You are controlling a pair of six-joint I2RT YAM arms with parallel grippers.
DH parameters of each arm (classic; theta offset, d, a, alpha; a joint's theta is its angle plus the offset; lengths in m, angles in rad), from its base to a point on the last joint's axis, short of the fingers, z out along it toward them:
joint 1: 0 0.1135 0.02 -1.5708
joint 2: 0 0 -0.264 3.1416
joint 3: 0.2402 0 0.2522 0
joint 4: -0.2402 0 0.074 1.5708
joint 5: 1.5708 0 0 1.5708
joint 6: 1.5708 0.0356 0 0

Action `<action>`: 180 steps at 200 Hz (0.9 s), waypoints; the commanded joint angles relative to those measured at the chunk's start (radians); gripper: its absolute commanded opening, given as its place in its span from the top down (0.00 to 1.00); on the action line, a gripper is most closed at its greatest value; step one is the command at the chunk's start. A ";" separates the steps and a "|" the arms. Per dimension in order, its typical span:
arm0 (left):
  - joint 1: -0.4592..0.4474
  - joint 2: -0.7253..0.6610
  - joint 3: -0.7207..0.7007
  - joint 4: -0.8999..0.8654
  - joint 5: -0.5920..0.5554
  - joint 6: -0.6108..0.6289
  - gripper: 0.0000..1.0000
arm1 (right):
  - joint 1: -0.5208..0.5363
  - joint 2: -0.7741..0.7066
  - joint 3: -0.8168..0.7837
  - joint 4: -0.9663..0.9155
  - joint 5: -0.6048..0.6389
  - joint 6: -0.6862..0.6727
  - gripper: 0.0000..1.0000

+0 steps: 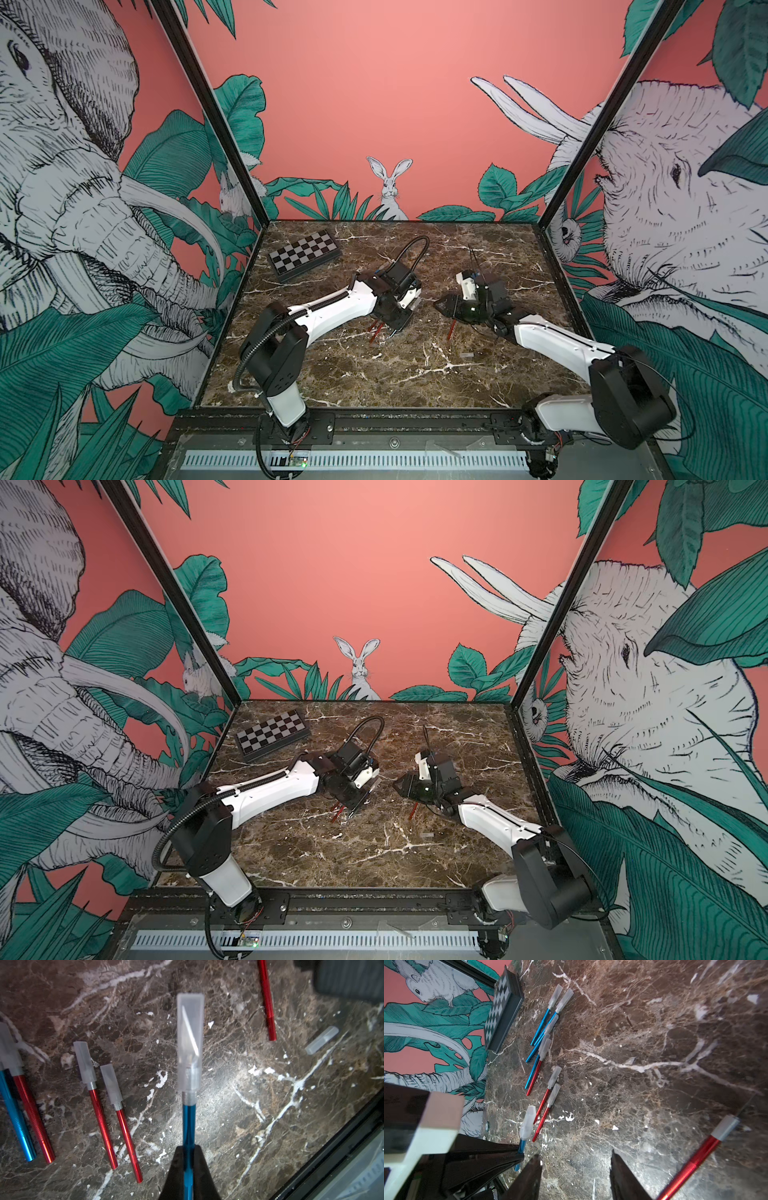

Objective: Remove protective caps from carving knives
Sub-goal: Pick up the carving knife from the center of the board, then remove the protective sleeve from the carving knife.

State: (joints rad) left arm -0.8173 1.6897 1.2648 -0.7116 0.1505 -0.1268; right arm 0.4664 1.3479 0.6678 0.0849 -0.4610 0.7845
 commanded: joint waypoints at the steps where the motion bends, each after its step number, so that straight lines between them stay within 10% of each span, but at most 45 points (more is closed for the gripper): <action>1: 0.000 -0.038 0.016 0.027 0.003 -0.065 0.91 | 0.023 0.017 0.014 0.096 -0.009 0.051 0.50; 180: -0.005 -0.012 0.039 0.051 0.005 -0.076 0.91 | 0.086 0.197 0.134 0.261 0.022 0.159 0.62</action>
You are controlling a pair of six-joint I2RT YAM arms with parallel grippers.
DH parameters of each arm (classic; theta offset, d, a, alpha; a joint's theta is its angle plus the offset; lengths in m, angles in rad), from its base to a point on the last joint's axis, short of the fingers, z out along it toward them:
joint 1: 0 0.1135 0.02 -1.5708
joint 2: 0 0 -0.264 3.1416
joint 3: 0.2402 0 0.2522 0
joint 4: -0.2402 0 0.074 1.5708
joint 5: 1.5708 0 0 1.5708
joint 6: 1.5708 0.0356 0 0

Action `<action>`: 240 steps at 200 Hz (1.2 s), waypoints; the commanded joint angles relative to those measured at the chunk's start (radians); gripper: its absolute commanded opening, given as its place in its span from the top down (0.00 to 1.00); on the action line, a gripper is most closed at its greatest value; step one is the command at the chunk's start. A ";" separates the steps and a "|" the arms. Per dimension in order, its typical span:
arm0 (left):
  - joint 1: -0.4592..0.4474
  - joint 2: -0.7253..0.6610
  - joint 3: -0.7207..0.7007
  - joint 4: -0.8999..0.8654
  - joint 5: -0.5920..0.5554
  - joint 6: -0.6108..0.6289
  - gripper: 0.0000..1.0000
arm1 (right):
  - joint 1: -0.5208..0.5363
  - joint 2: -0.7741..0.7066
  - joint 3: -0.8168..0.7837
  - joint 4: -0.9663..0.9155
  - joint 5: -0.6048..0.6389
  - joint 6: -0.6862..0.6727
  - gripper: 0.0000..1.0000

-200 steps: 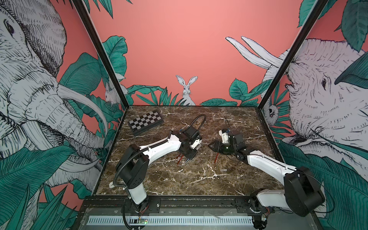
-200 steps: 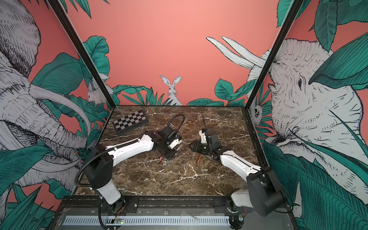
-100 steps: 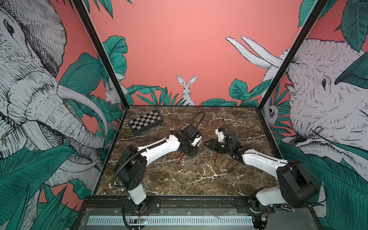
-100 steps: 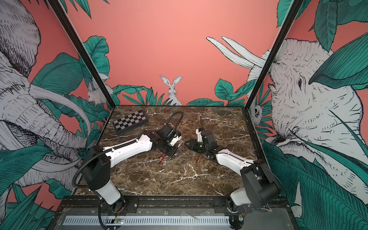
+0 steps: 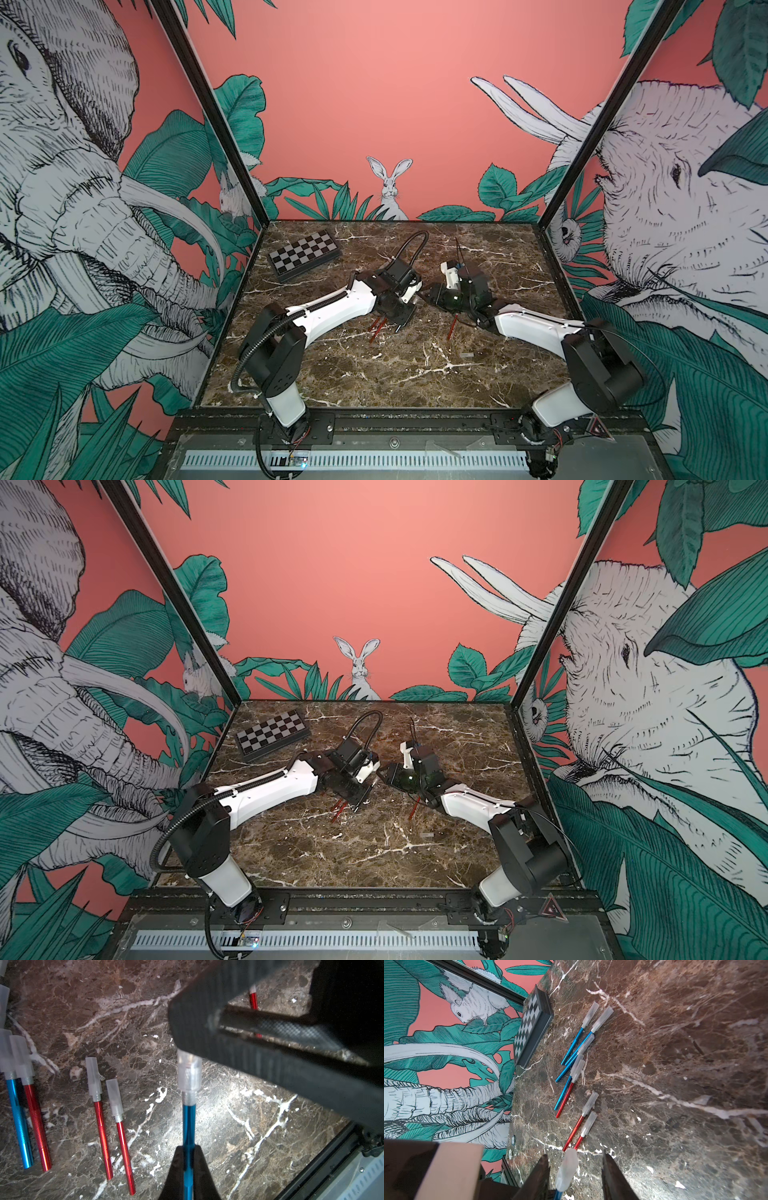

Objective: Remove protective caps from carving knives
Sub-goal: Remove the protective sleeve from the carving knife.

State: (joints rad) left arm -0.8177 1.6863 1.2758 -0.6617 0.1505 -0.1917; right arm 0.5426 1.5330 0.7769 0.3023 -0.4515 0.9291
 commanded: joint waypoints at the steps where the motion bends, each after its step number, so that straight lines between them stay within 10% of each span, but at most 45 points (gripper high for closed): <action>1: -0.005 -0.009 0.029 0.001 0.004 -0.011 0.90 | 0.010 0.012 0.025 0.044 0.013 0.014 0.62; 240: -0.010 0.038 0.017 -0.050 -0.007 0.011 1.00 | 0.021 0.012 -0.002 0.088 0.129 0.061 0.90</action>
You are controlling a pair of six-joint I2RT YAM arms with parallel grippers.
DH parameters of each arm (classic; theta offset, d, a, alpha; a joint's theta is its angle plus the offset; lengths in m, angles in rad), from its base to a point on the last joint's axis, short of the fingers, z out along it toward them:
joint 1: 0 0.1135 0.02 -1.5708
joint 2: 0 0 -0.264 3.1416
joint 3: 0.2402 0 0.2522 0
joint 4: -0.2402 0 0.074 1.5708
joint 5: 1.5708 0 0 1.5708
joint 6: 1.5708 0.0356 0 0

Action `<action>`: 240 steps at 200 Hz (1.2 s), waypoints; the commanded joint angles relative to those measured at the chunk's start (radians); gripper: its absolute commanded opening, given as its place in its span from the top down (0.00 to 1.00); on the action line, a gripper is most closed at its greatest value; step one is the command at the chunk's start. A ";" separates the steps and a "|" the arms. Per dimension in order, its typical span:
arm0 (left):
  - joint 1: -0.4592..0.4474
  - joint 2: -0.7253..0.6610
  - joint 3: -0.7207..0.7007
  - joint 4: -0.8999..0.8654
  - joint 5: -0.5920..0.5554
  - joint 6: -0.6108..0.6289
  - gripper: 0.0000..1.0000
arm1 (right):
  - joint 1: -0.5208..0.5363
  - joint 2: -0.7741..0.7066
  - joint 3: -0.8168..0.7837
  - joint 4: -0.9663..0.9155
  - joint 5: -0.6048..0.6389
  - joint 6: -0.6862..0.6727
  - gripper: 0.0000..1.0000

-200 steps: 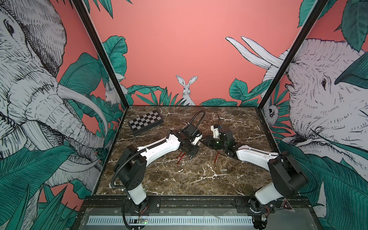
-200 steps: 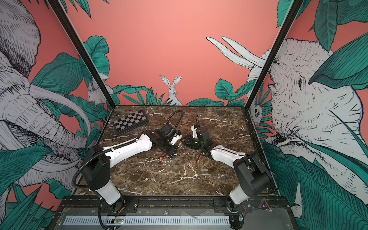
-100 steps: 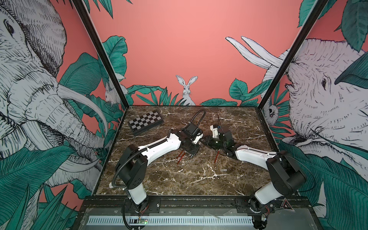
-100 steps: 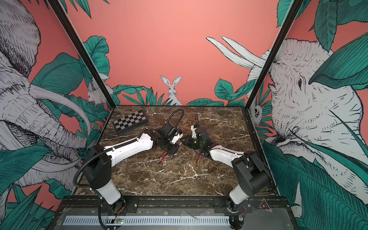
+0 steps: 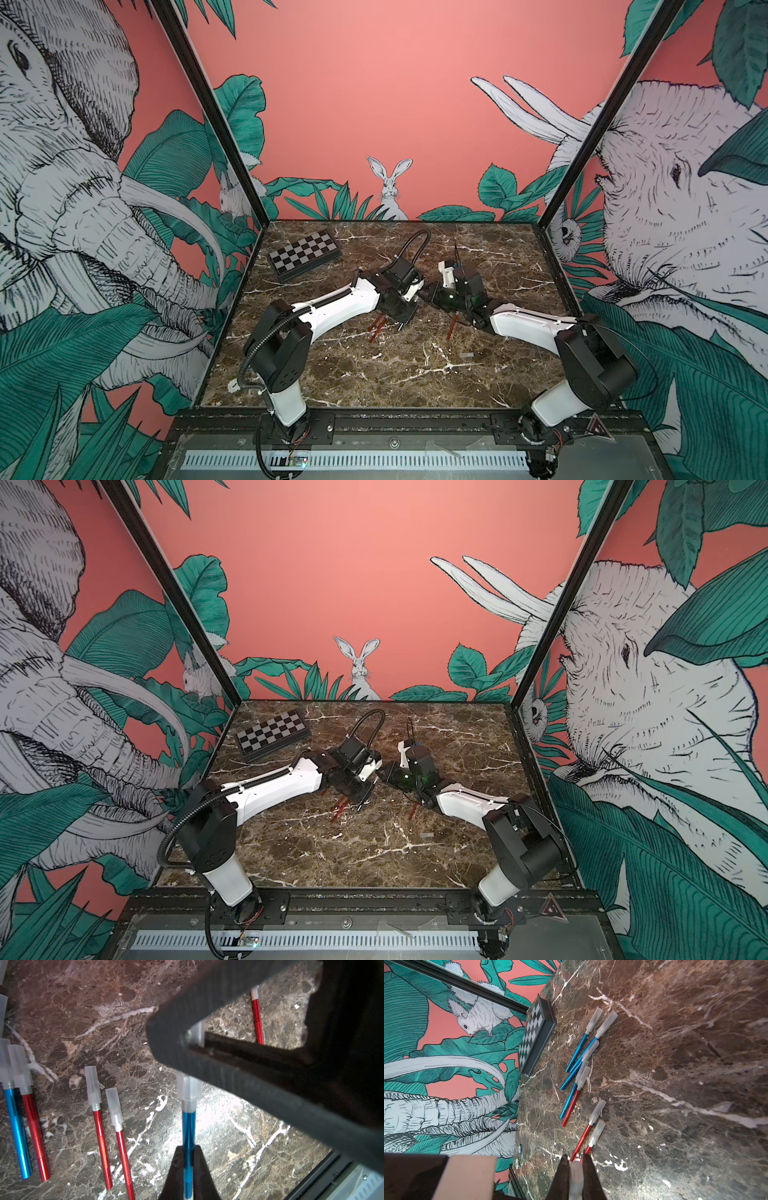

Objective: Remove protective caps from carving knives
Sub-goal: Remove the protective sleeve from the carving knife.

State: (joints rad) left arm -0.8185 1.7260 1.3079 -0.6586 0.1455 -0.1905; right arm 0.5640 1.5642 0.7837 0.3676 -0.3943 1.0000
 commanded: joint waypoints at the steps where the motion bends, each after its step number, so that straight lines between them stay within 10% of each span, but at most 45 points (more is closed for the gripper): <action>1: -0.009 -0.002 -0.015 -0.053 -0.002 0.010 1.00 | 0.000 -0.020 -0.009 0.023 0.073 -0.010 0.90; 240: -0.072 0.044 -0.081 -0.134 0.031 0.065 1.00 | -0.054 -0.054 -0.072 0.036 0.202 0.026 0.95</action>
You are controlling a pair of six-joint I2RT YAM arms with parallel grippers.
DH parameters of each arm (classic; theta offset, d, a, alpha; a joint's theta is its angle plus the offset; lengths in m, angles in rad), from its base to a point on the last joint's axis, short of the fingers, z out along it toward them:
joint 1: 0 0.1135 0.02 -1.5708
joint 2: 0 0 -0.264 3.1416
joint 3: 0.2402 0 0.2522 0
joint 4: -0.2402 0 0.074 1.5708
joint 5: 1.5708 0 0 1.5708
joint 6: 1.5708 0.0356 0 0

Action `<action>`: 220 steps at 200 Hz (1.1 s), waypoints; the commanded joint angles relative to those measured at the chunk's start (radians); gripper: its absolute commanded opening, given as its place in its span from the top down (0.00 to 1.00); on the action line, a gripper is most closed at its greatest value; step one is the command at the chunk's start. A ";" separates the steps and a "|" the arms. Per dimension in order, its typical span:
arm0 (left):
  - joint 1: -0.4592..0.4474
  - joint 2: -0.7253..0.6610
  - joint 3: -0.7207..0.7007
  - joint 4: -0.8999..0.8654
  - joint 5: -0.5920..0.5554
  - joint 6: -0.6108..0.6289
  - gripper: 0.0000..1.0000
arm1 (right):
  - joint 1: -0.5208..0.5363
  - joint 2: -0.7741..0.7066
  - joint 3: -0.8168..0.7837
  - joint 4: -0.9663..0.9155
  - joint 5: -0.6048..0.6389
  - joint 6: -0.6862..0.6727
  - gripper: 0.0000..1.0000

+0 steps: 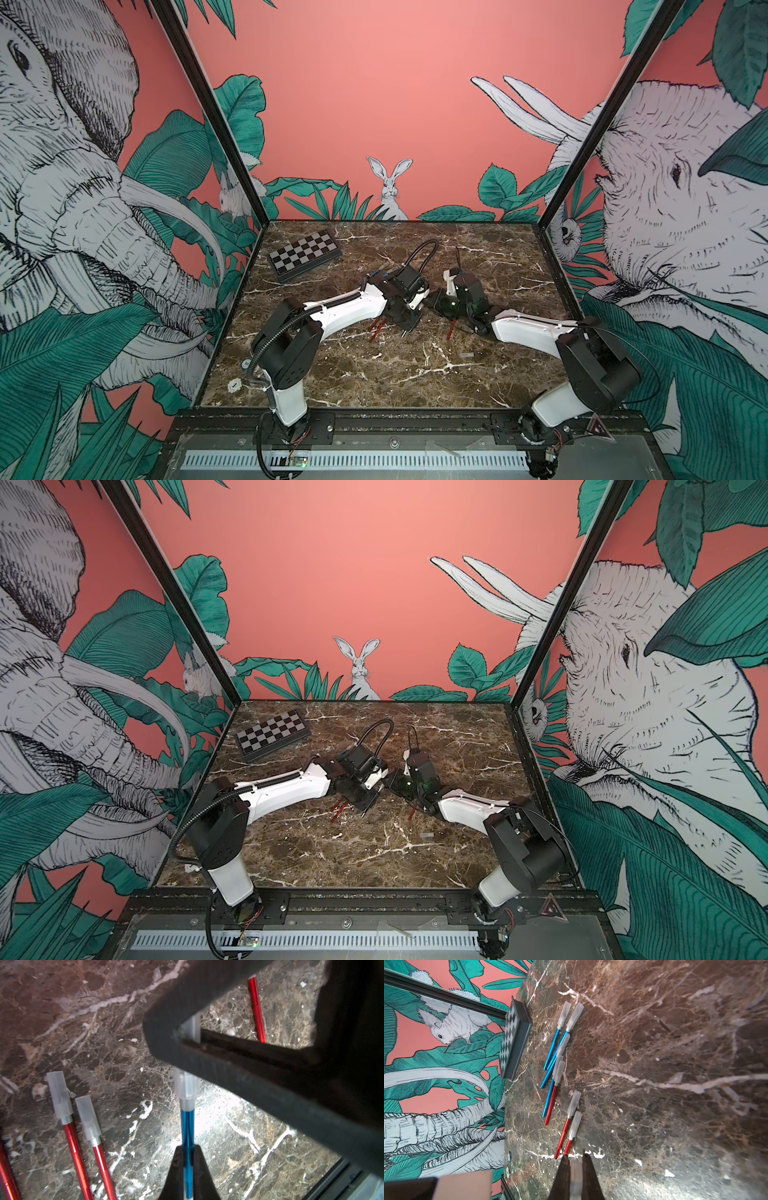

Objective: Remove protective caps from carving knives
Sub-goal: Remove the protective sleeve from the carving knife.

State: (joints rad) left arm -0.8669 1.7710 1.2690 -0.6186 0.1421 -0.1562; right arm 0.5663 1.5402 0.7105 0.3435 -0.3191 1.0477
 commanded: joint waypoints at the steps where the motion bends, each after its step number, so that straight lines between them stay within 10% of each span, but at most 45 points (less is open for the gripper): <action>1: -0.024 -0.001 -0.042 -0.173 0.035 0.030 1.00 | -0.058 -0.030 0.001 0.061 0.127 -0.021 0.95; 220: -0.049 0.017 -0.075 -0.186 0.054 0.037 1.00 | -0.138 -0.031 -0.048 0.090 0.121 -0.024 0.95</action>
State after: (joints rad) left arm -0.8955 1.7882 1.2427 -0.5430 0.1566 -0.1490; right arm 0.5007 1.5269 0.6582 0.3466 -0.3859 1.0557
